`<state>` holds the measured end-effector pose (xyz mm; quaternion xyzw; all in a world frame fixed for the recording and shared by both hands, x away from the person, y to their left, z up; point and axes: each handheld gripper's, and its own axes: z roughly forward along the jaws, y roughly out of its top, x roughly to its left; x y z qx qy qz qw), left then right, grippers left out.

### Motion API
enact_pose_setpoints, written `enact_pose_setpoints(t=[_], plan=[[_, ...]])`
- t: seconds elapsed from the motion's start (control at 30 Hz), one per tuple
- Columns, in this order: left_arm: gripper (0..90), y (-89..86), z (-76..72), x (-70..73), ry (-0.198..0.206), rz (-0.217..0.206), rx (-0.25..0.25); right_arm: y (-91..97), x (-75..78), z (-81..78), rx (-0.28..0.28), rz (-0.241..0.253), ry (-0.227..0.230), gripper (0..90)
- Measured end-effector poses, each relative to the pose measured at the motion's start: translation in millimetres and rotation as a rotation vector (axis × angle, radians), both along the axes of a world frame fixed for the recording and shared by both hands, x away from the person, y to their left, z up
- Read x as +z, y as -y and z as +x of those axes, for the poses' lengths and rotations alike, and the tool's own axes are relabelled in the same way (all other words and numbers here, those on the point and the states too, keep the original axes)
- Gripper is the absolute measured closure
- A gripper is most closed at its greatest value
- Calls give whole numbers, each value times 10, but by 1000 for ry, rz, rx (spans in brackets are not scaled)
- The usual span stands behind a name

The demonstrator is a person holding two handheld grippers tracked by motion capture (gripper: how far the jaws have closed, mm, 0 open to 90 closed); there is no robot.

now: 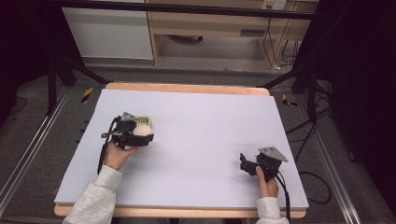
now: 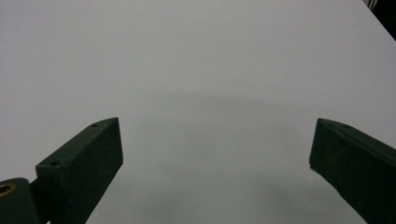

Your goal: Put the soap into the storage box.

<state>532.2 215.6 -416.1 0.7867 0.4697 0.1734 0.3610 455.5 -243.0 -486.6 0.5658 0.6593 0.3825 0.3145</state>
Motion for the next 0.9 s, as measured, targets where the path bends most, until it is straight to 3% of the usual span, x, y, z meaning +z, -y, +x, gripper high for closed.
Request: enact_pose_setpoints(t=[0.9], plan=[[223, -188, 260, -114, -28, 5, 72, 3, 0, -1, -2, 4, 3, 31]])
